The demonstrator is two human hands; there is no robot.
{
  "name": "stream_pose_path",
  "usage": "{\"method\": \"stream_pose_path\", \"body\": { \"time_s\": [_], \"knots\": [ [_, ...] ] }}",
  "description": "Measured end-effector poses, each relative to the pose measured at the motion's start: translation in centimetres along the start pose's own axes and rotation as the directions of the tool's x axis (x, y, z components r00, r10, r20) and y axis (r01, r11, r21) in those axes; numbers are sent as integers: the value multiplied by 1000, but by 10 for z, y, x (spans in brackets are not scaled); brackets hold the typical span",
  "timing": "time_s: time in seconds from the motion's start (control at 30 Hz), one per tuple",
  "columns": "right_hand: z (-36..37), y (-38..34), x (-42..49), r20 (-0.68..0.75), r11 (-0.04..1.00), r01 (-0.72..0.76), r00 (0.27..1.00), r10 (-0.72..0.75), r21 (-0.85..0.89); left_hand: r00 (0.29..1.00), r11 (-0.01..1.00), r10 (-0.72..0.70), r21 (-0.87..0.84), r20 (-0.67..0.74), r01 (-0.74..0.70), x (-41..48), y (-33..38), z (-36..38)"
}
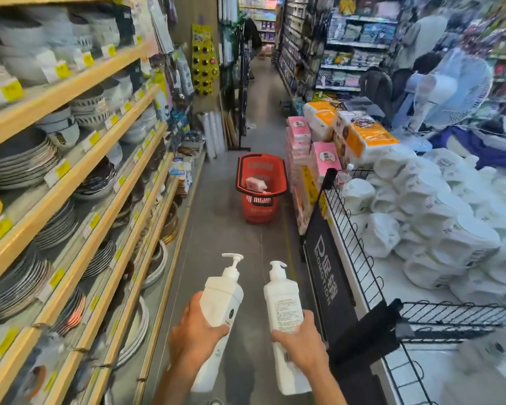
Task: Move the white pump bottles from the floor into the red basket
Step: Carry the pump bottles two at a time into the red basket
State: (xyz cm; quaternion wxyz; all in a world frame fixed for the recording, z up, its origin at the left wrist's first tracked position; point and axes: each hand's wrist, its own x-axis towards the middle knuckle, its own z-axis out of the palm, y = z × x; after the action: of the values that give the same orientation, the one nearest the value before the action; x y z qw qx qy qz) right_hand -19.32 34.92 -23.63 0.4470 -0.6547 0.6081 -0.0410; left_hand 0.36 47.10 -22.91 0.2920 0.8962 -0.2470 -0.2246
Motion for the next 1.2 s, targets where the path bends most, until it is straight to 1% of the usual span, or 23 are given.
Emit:
{"method": "stream_pose_path", "body": {
  "time_s": [0.13,0.3,0.4,0.5,0.7,0.8,0.93,1.0,1.1,1.2],
  "knots": [
    [1,-35,32,-23,999,-15,1000,14,-28,1000,1000,19,-1,17,-19,54,12,-12],
    [4,-71,63,-49,999,-35,998,35,2,999,1000,30,-7,34,-29,107,26,-17],
    [6,-87,86,-40,998,-62,997,63,28,999,999,29,-20,33,-29,132,35,-18],
    [5,-103,115,-32,997,-75,997,76,29,999,999,45,16,17,-45,163,45,-15],
    [-8,-134,194,10,998,-44,999,44,44,1000,999,28,17,4,-28,236,83,-3],
    [-22,-156,231,10,997,-24,1000,24,68,999,999,52,1,-4,-52,271,107,-3],
    [-35,-179,289,5,996,-15,1000,15,91,999,999,41,11,-1,-41,311,135,-3],
    [-35,-191,313,10,995,-13,1000,12,98,999,999,32,31,-20,-31,329,143,-2],
    [-34,-209,340,23,994,-11,1000,9,107,1000,1000,6,9,-11,-6,354,147,-1],
    [-34,-225,362,28,998,-20,999,18,62,1000,1000,-7,20,3,7,377,153,-2]
  ]
}}
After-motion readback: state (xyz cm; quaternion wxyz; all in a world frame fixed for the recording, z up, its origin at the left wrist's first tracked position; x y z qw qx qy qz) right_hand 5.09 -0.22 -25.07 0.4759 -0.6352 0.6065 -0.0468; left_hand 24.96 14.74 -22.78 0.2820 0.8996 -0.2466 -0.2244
